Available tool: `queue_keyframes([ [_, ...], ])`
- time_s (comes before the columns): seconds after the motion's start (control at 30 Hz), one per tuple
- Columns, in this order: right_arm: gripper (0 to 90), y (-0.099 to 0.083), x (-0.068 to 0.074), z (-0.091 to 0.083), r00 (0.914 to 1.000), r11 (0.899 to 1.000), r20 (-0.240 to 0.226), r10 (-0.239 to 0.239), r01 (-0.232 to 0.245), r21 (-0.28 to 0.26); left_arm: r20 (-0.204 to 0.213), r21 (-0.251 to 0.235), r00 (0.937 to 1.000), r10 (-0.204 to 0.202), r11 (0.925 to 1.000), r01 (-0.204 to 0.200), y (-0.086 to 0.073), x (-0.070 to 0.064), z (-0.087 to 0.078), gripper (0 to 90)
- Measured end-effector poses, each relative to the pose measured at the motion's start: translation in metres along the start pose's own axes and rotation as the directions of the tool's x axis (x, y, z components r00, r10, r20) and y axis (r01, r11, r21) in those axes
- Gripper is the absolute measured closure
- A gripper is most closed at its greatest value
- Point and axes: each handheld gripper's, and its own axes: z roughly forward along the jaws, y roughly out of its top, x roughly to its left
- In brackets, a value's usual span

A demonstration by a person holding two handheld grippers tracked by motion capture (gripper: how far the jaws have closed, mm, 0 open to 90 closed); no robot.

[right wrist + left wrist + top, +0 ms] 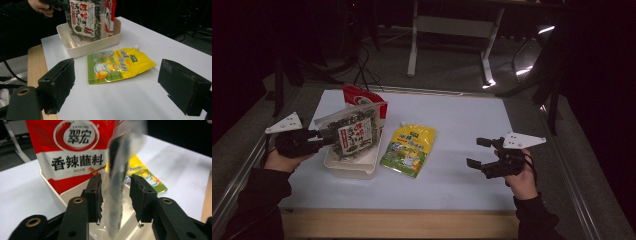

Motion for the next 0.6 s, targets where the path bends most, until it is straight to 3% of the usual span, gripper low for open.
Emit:
queue_keyframes([
  [0.17,14.1,0.001,0.002,0.002,0.9999,1.000,0.004,-0.009,0.009,-0.001,-0.006,-0.012,1.0000,0.005,0.9999,-0.005,0.001,-0.008,-0.009,53.4],
  [0.2,14.1,0.001,0.002,0.002,0.9999,1.000,0.009,-0.014,0.014,-0.002,-0.028,-0.016,0.9996,0.007,0.9998,-0.007,0.000,-0.010,-0.011,50.7],
  [0.37,13.4,0.001,0.004,0.004,0.9967,0.998,0.058,-0.057,0.058,-0.005,-0.065,-0.048,0.9977,-0.016,0.9988,0.013,-0.006,-0.018,-0.025,45.7],
  [0.53,13.0,0.002,0.006,0.004,0.9946,0.999,0.092,-0.049,0.048,0.008,-0.081,-0.061,0.9965,-0.021,0.9980,0.016,-0.015,-0.029,-0.039,45.7],
  [0.6,9.9,0.002,0.005,0.004,0.9948,1.000,0.100,-0.023,0.023,-0.002,-0.079,-0.056,0.9967,-0.016,0.9984,0.011,-0.020,-0.036,-0.043,45.7],
])
